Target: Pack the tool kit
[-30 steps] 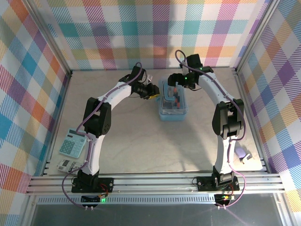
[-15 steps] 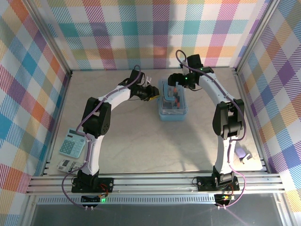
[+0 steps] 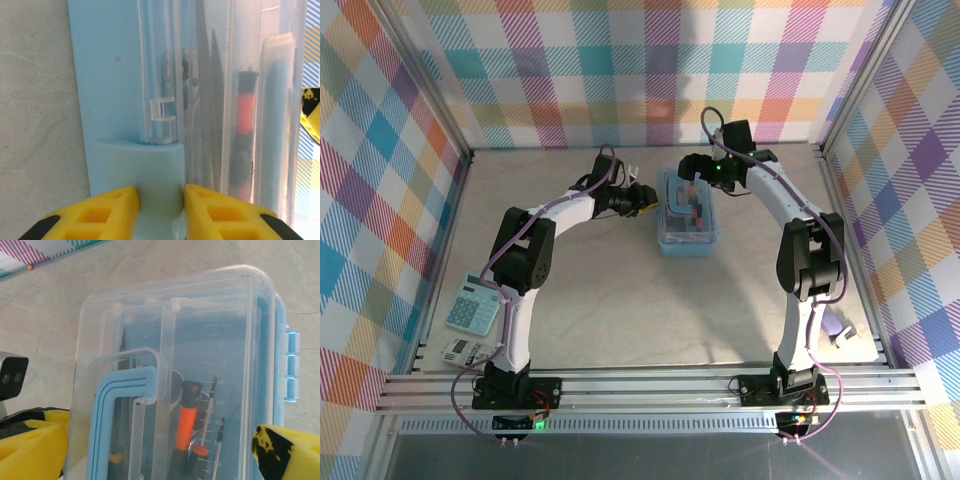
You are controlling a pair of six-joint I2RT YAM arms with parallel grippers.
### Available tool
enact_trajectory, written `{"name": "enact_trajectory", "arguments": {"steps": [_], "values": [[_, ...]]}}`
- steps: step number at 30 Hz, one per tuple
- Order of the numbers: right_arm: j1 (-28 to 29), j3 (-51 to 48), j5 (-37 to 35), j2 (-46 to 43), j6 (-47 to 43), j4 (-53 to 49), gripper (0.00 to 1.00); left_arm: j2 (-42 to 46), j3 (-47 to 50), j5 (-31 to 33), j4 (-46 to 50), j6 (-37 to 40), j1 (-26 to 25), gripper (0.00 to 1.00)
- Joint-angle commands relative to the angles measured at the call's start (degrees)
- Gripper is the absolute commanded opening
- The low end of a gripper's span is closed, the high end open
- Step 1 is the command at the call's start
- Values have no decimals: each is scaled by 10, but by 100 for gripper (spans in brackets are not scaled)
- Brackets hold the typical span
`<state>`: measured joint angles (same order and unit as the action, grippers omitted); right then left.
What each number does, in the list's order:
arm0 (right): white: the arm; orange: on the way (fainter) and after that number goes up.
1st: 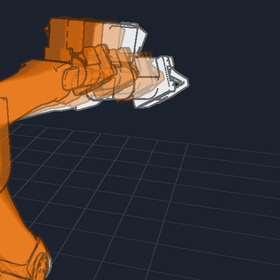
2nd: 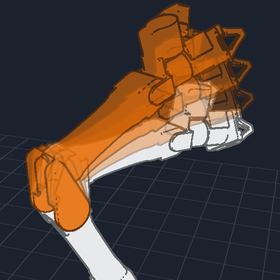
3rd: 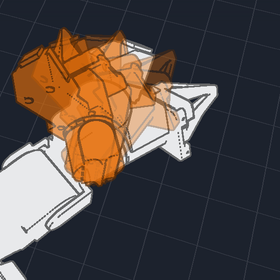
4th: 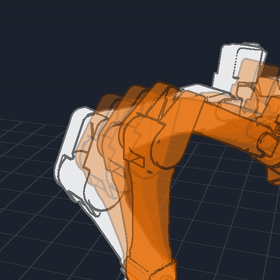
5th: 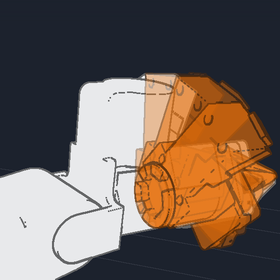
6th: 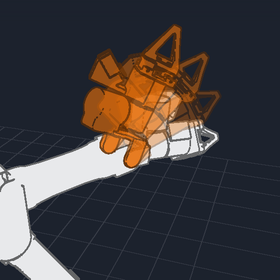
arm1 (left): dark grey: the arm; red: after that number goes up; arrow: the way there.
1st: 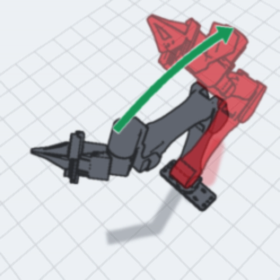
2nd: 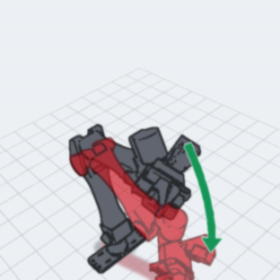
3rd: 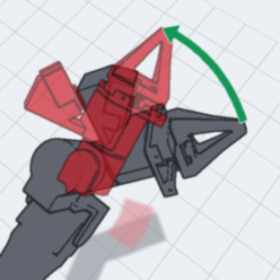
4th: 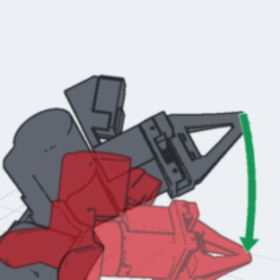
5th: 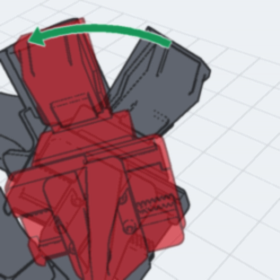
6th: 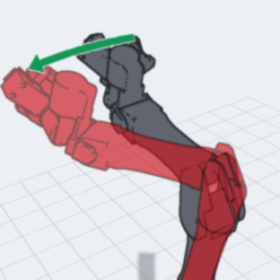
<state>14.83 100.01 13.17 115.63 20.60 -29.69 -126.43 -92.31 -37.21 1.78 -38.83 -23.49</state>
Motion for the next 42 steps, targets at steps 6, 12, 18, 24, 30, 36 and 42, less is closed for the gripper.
{"name": "enact_trajectory", "arguments": {"steps": [6,12,18,24,30,36,42], "values": [[68,-62,206,80,62,-28,95,-22,59,-7,-89,-51,-29,30],[76,-61,218,90,74,-24,95,-24,90,-5,-155,-81,-33,30],[83,-61,220,96,81,-27,95,-26,105,-7,-194,-97,-35,30],[77,-42,190,83,62,-56,96,-10,94,3,-144,-62,-26,30],[17,-3,118,-5,-17,-91,98,107,-24,176,184,175,17,69],[-64,-104,12,-173,-85,19,99,280,44,327,170,240,98,100],[-75,-469,-141,-395,-242,351,99,483,336,471,-21,293,148,100]]}}
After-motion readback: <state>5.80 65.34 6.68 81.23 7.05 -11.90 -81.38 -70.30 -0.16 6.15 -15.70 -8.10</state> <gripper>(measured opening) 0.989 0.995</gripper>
